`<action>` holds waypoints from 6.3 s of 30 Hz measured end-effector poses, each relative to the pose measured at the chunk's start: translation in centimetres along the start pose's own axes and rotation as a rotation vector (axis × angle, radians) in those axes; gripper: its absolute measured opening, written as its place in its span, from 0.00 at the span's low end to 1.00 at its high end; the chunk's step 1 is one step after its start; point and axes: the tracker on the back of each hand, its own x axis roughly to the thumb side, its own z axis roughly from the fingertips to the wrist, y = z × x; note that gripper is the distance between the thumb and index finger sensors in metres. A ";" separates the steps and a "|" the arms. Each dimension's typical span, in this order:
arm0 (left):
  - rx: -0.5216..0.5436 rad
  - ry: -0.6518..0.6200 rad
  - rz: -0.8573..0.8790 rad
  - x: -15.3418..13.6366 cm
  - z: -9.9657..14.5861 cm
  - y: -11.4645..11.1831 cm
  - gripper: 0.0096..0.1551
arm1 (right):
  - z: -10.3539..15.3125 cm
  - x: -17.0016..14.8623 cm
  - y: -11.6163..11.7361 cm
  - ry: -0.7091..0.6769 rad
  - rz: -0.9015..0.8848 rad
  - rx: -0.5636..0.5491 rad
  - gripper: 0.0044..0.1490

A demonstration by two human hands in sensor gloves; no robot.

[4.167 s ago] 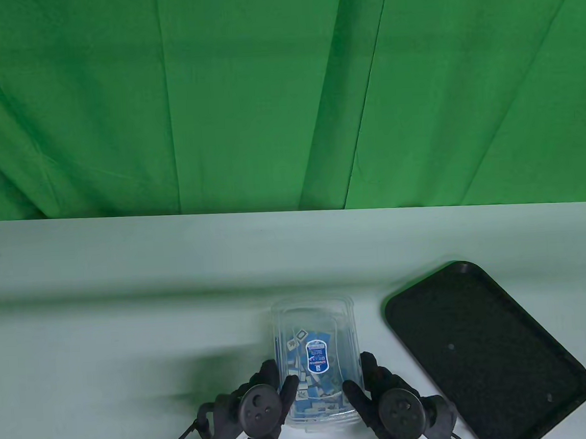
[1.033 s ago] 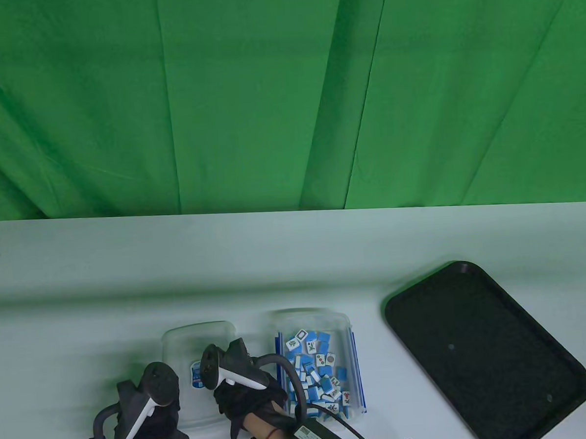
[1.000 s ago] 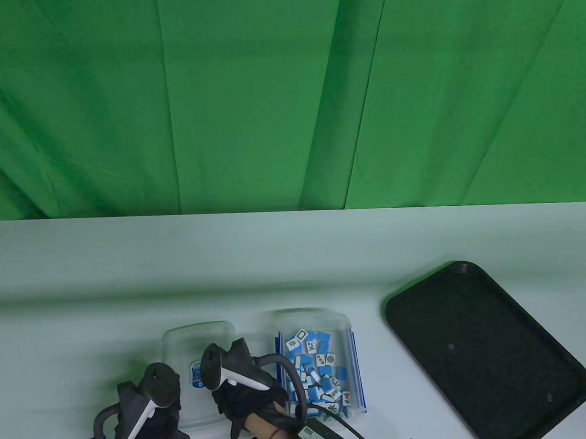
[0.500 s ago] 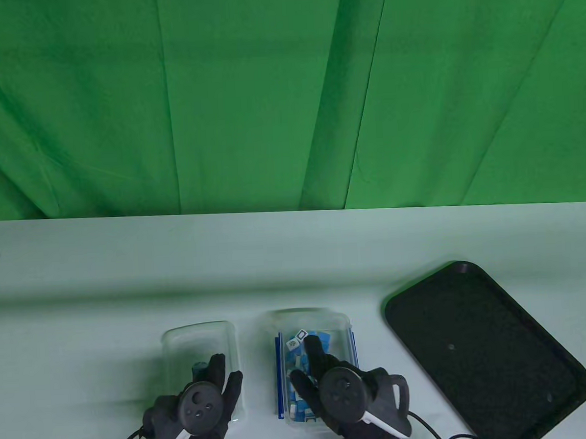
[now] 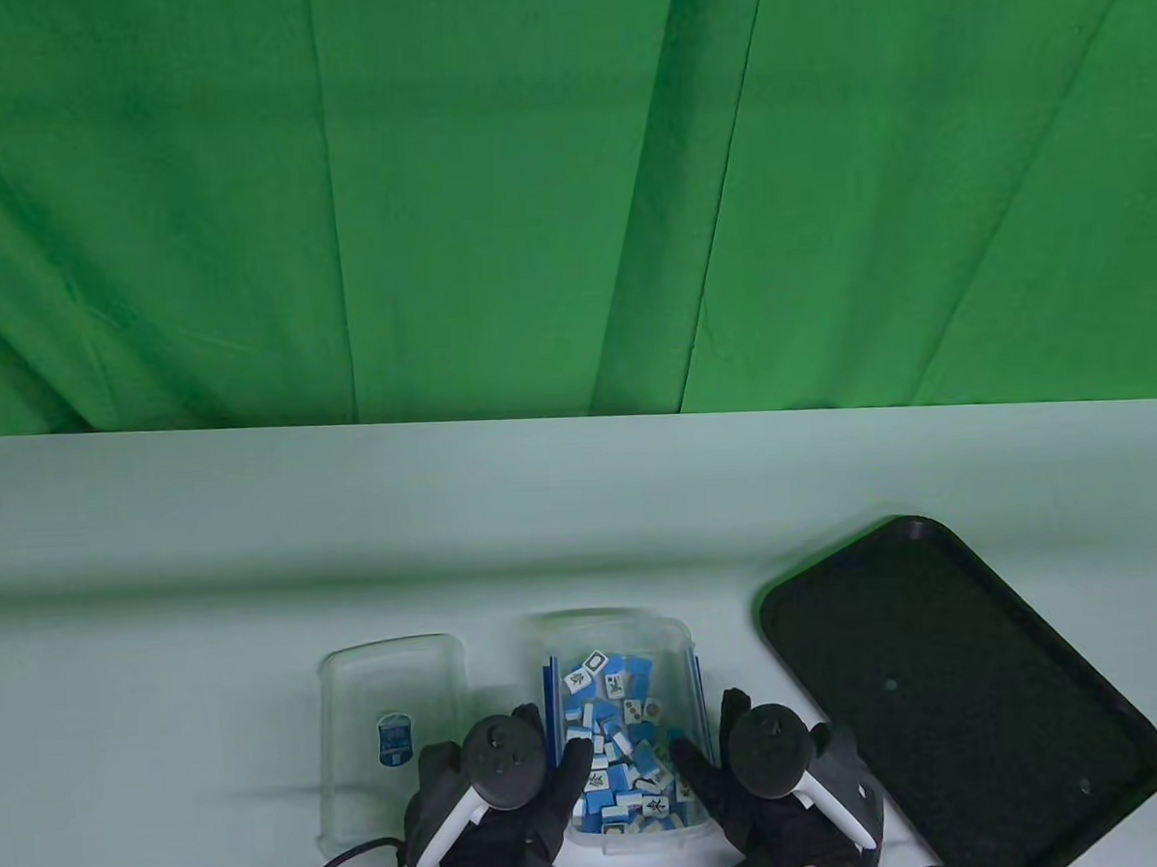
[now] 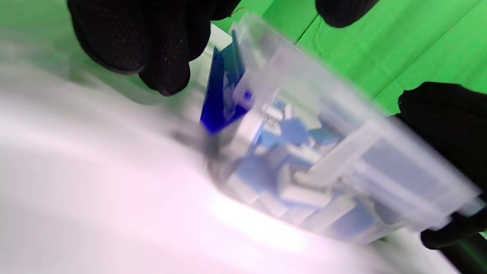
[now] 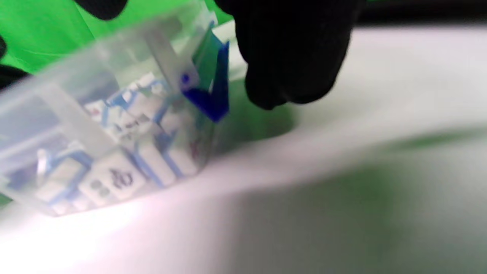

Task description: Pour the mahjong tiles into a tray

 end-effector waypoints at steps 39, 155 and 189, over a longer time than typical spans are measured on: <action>-0.113 -0.144 0.068 -1.0 -0.8 -1.5 0.43 | -0.4 -0.9 1.3 -0.068 -0.097 0.032 0.50; 0.373 -0.224 -0.298 -1.4 1.9 2.4 0.40 | 8.3 -23.2 -13.1 0.289 -0.638 -0.740 0.45; 0.349 -0.207 -0.284 -1.7 1.8 2.4 0.40 | 8.3 -20.9 -13.2 0.397 -0.198 -0.853 0.44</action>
